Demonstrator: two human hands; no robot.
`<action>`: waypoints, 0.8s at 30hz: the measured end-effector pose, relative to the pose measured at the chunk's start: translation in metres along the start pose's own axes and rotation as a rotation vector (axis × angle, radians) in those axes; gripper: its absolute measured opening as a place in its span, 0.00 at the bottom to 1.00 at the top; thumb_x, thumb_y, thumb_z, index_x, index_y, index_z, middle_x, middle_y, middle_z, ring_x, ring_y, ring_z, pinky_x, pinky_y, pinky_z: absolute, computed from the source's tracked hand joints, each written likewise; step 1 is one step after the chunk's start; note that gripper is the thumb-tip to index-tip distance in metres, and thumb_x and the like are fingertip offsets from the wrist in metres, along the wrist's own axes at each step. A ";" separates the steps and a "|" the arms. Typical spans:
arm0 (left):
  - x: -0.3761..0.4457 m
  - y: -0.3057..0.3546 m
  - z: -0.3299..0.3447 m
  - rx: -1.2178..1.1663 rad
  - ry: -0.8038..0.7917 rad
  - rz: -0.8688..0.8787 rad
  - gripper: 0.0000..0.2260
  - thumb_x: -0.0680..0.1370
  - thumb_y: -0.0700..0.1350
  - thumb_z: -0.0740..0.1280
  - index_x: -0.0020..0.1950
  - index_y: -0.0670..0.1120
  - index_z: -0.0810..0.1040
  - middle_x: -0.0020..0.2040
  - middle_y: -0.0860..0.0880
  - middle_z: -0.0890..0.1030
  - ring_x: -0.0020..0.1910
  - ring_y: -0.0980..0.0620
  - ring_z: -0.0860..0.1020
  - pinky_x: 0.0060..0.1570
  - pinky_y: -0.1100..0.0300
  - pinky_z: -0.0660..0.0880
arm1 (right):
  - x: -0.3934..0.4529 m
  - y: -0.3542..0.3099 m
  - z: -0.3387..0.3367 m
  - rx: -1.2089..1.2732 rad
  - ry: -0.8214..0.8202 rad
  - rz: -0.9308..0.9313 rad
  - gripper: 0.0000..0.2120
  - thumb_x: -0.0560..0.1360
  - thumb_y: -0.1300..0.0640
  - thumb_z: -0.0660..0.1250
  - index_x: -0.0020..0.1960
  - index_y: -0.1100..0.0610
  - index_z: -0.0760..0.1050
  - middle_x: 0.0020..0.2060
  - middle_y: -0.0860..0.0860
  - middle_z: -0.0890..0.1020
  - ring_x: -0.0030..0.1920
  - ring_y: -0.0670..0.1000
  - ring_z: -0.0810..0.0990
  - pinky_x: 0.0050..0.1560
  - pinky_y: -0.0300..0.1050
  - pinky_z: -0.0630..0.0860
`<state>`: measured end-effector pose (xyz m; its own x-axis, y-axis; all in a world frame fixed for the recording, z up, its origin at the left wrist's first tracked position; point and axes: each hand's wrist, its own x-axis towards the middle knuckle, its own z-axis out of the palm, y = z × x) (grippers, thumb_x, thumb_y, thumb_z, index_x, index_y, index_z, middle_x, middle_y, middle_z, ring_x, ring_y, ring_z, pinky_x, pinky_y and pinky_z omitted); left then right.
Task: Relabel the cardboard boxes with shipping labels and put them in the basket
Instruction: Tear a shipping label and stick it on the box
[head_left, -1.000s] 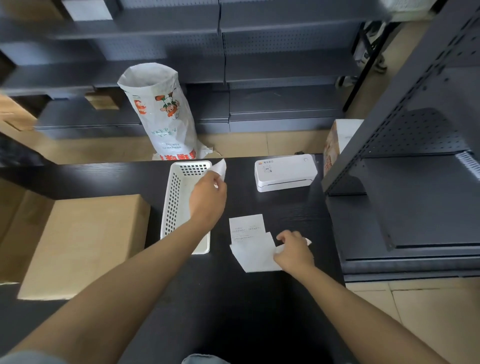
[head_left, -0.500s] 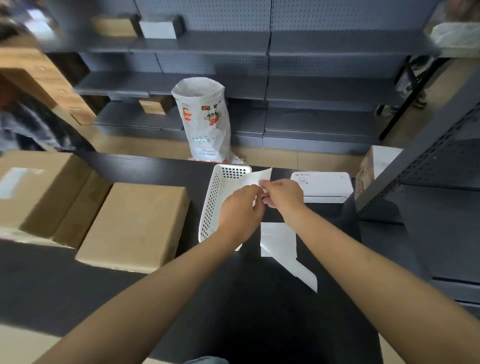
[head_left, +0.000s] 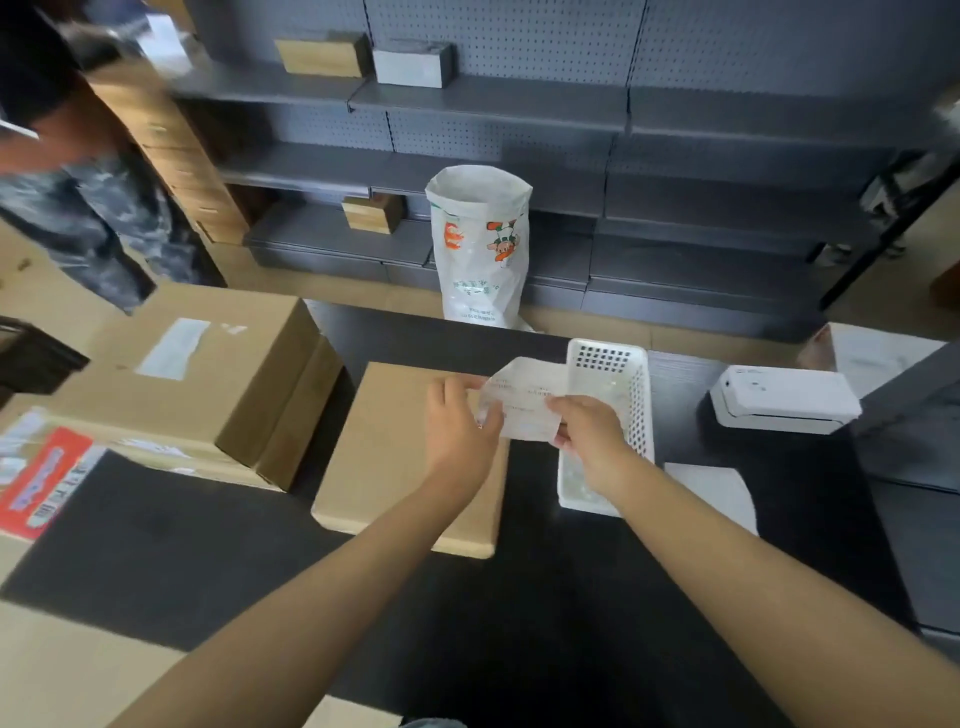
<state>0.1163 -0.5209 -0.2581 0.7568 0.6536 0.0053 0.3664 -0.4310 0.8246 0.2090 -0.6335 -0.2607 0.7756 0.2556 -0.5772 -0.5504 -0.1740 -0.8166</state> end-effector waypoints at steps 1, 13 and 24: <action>0.009 -0.011 -0.015 0.000 0.021 -0.052 0.14 0.79 0.48 0.66 0.62 0.47 0.70 0.58 0.52 0.69 0.56 0.56 0.70 0.53 0.68 0.66 | -0.004 0.004 0.017 0.025 -0.020 0.033 0.03 0.77 0.59 0.66 0.51 0.57 0.76 0.52 0.55 0.82 0.51 0.53 0.81 0.46 0.42 0.79; 0.054 -0.106 -0.080 -0.070 -0.126 -0.264 0.04 0.80 0.48 0.64 0.48 0.50 0.75 0.42 0.53 0.79 0.42 0.53 0.78 0.39 0.61 0.75 | -0.003 0.042 0.114 -0.556 0.024 -0.139 0.10 0.79 0.49 0.62 0.45 0.54 0.74 0.39 0.48 0.77 0.39 0.46 0.77 0.40 0.42 0.76; 0.076 -0.133 -0.063 0.191 -0.235 -0.239 0.05 0.79 0.50 0.64 0.44 0.52 0.73 0.38 0.54 0.77 0.37 0.55 0.77 0.33 0.60 0.76 | 0.029 0.055 0.120 -1.044 0.162 -0.290 0.12 0.78 0.48 0.62 0.41 0.54 0.76 0.44 0.50 0.77 0.45 0.53 0.78 0.50 0.52 0.77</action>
<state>0.0910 -0.3743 -0.3316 0.7332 0.5989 -0.3222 0.6250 -0.4066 0.6664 0.1640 -0.5217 -0.3220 0.9068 0.3020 -0.2941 0.1330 -0.8670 -0.4802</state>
